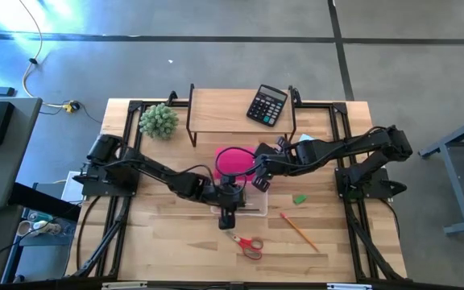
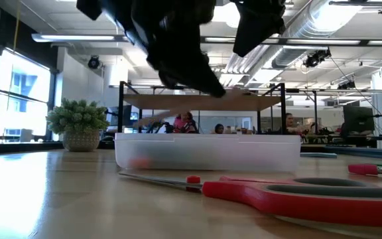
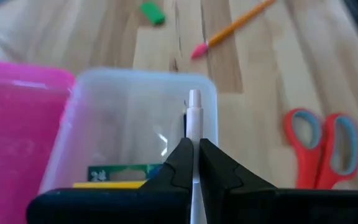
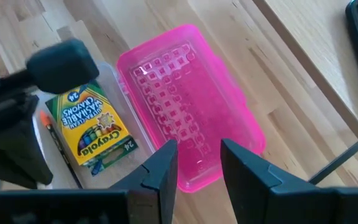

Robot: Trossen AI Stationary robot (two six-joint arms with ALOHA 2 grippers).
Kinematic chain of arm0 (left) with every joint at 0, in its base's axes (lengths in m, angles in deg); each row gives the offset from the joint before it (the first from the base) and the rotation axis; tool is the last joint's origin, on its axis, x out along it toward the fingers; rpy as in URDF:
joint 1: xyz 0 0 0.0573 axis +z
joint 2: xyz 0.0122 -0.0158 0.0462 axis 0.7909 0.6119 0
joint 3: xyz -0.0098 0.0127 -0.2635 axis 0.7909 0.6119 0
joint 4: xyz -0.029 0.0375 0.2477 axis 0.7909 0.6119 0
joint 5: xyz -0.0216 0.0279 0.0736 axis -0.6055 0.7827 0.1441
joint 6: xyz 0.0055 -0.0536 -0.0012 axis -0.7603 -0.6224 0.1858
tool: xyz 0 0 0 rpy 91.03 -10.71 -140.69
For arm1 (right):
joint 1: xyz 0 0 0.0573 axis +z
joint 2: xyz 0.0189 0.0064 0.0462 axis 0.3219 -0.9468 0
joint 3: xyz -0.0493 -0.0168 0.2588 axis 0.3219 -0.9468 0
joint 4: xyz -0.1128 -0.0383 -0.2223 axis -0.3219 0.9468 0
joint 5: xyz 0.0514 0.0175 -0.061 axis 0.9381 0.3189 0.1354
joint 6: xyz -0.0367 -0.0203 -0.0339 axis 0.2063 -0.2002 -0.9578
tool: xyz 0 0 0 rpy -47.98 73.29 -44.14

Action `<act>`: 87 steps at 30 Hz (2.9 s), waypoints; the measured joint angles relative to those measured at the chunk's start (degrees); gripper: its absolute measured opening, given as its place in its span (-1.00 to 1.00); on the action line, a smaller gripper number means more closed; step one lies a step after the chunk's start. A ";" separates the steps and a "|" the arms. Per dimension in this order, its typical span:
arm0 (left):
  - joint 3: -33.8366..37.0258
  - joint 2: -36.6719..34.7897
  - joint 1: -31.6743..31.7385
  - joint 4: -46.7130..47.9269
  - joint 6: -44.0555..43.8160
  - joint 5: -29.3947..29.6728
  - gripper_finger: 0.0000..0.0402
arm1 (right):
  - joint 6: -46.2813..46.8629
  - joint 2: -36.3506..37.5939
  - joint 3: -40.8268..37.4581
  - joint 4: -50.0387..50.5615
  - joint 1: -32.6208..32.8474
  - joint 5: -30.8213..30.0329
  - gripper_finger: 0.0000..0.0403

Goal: Pack school essentials
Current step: Put the white pen into the pink supply box, then put the green eraser into the pink supply box

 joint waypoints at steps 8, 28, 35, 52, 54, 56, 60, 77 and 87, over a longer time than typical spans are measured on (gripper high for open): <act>0.04 1.66 0.33 0.00 -1.52 -0.42 -1.00 | 0.00 0.00 0.00 0.83 0.00 0.10 -0.43; 0.04 1.66 0.44 0.90 -1.57 -0.37 -0.53 | 0.82 0.44 0.00 4.27 0.00 1.00 -0.43; 0.02 0.09 1.88 1.30 -1.37 -3.04 -0.41 | -0.98 2.73 0.00 6.58 0.02 -0.07 -0.43; 0.18 -9.48 8.25 13.44 4.07 0.40 -0.47 | 7.76 13.77 -8.34 15.62 3.94 -7.09 -0.43; -0.09 -9.82 9.10 13.44 4.51 1.34 -0.47 | 9.94 15.49 -10.91 15.91 4.70 -5.70 -0.43; 0.09 -10.32 10.04 16.06 4.55 1.82 -0.47 | 12.25 17.03 -13.49 15.71 5.50 -4.33 -0.43; -0.02 -10.87 11.07 17.97 4.55 2.23 -0.47 | 15.26 18.86 -19.74 15.49 7.54 -1.10 -0.43; 0.04 -10.78 11.15 19.50 2.99 2.18 -0.47 | 0.13 19.06 -41.78 -6.83 11.73 18.03 -0.06; 0.04 -10.78 11.13 19.50 1.95 2.18 -0.47 | -10.72 18.99 -44.02 -14.65 12.48 18.62 -0.05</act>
